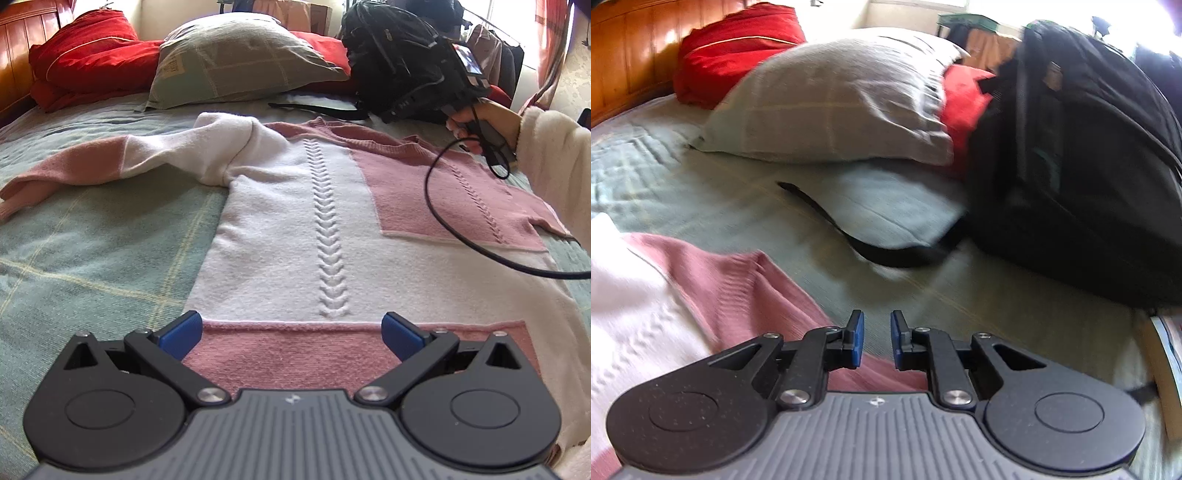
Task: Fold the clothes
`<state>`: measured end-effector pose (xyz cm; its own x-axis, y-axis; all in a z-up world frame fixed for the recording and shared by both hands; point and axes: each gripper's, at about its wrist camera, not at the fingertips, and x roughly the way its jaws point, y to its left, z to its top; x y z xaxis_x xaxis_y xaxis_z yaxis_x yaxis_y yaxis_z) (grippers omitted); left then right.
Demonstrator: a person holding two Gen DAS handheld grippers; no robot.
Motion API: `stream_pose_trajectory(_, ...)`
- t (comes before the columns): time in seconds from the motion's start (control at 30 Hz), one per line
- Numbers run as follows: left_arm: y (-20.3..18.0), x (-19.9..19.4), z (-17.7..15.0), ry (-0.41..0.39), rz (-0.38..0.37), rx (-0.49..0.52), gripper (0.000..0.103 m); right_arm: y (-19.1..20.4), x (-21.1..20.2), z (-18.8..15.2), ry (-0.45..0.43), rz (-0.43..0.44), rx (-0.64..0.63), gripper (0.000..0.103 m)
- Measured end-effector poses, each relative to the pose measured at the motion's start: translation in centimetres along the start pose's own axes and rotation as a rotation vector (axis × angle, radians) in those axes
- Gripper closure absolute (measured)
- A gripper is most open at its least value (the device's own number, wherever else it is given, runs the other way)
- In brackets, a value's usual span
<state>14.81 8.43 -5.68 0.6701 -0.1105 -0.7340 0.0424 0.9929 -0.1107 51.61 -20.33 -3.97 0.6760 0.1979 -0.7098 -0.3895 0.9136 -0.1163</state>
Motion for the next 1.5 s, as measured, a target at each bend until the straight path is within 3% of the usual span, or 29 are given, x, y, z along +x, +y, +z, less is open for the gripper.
stream_pose_trajectory(0.07, -0.2, 0.0, 0.0, 0.0, -0.002, 0.003, 0.001, -1.2, -0.2, -0.6, 0.004, -0.013, 0.025, 0.082)
stream_pose_trajectory(0.2, -0.3, 0.0, 0.0, 0.004, -0.001, 0.003, 0.001, -3.2, 0.0, -1.4, 0.015, -0.037, 0.063, 0.066)
stream_pose_trajectory(0.43, -0.3, 0.1, -0.1, 0.01, 0.006, 0.0, 0.001, -4.3, 2.2, -3.0, 0.086, 0.005, 0.069, 0.057)
stream_pose_trajectory(0.5, -0.2, 0.1, -0.1, 0.012, 0.006, -0.003, 0.001, -4.4, 2.3, -3.4, 0.087, 0.026, 0.082, 0.062)
stream_pose_trajectory(0.53, -0.2, 0.1, -0.1, 0.013, 0.008, -0.003, 0.001, -4.5, 2.1, -3.5, 0.084, 0.034, 0.092, 0.073)
stream_pose_trajectory(0.57, -0.2, 0.2, -0.1, 0.015, 0.01, -0.003, 0.001, -4.5, 2.0, -3.5, 0.082, 0.033, 0.093, 0.096)
stream_pose_trajectory(0.67, -0.3, 0.2, -0.2, 0.014, 0.008, -0.002, 0.001, -4.4, 1.3, -3.2, 0.047, -0.027, 0.08, 0.096)
stream_pose_trajectory(0.83, -0.4, 0.1, -0.2, 0.012, 0.003, 0.0, 0.001, -4.8, 0.0, -2.6, 0.033, -0.036, 0.132, 0.094)
stream_pose_trajectory(0.87, -0.5, 0.1, -0.2, 0.011, 0.002, 0.0, 0.001, -4.3, -0.6, -2.6, 0.036, -0.041, 0.124, 0.088)
stream_pose_trajectory(0.9, -0.5, 0.1, -0.3, 0.011, 0.001, 0.001, 0.001, -3.9, -1.2, -2.7, 0.043, -0.05, 0.13, 0.074)
stream_pose_trajectory(1.0, -0.6, 0.1, -0.3, 0.01, -0.003, 0.002, 0.001, -2.8, -3.4, -3.6, 0.067, -0.057, 0.184, 0.059)
stream_pose_trajectory(1.07, -0.7, 0.1, -0.3, 0.009, -0.005, 0.003, 0.001, -2.8, -3.8, -5.0, 0.129, -0.056, 0.256, 0.052)
stream_pose_trajectory(1.17, -0.7, -0.1, -0.4, 0.007, -0.005, 0.005, 0.001, -3.3, -2.6, -7.0, 0.198, -0.037, 0.358, 0.052)
stream_pose_trajectory(1.23, -0.7, -0.2, -0.5, 0.005, -0.005, 0.006, 0.001, -3.8, -1.6, -7.3, 0.151, -0.056, 0.386, 0.051)
stream_pose_trajectory(1.33, -0.7, -0.6, -0.5, -0.006, -0.004, 0.003, 0.001, -4.3, 0.0, -6.1, 0.123, -0.089, 0.424, 0.047)
stream_pose_trajectory(1.4, -0.6, -1.0, -0.6, -0.016, -0.006, -0.002, 0.001, -4.4, 0.8, -5.3, 0.126, -0.108, 0.426, 0.036)
stream_pose_trajectory(1.5, -0.2, -1.3, -0.6, -0.023, 0.004, -0.008, 0.001, -3.2, 0.2, -4.2, 0.149, -0.13, 0.391, 0.034)
